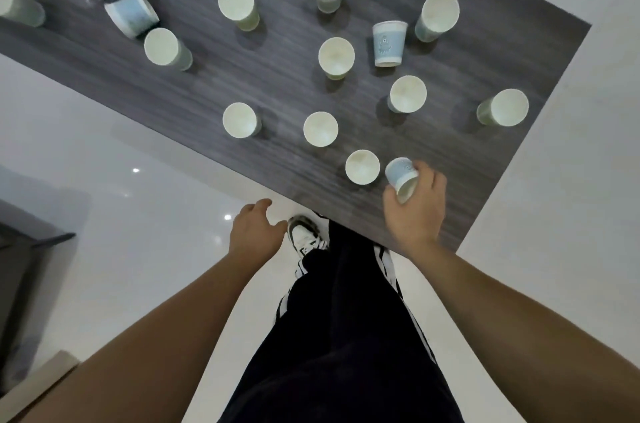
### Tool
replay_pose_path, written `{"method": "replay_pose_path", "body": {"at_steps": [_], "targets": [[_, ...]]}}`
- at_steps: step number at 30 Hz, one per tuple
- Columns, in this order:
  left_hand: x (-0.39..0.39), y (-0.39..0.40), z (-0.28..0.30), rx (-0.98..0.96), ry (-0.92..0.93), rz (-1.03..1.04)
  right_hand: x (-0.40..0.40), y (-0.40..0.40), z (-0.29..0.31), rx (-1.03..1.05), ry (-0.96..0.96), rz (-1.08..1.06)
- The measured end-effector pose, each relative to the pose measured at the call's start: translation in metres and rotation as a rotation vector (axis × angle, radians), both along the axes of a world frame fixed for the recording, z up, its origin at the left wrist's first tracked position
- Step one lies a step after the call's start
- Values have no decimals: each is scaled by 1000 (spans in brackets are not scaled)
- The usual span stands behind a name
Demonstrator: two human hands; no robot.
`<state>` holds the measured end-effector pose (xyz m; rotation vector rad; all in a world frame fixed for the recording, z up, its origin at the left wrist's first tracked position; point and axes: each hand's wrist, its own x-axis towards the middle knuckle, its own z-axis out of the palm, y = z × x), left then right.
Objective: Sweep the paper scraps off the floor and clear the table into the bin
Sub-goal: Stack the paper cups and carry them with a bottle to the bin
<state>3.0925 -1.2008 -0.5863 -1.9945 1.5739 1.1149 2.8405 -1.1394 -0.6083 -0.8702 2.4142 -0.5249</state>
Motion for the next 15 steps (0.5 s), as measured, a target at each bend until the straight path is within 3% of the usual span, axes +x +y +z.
{"method": "replay_pose_path", "body": {"at_steps": [2, 4, 7, 9, 12, 15], "targets": [[-7, -7, -2, -12, 11, 12, 7, -11, 12, -118, -8, 115], [-14, -13, -2, -53, 36, 29, 15, -26, 11, -99, 12, 297], [-23, -20, 0, -167, 87, 60, 25, -50, -9, 99, 167, 555], [-27, -26, 1, -257, 111, 76, 29, -60, -24, 276, 169, 633], [-26, -41, -4, -355, 97, 124, 26, -67, -41, 424, 34, 633], [-21, -60, -12, -385, 67, 161, 21, -75, -33, 203, -21, 434]]}}
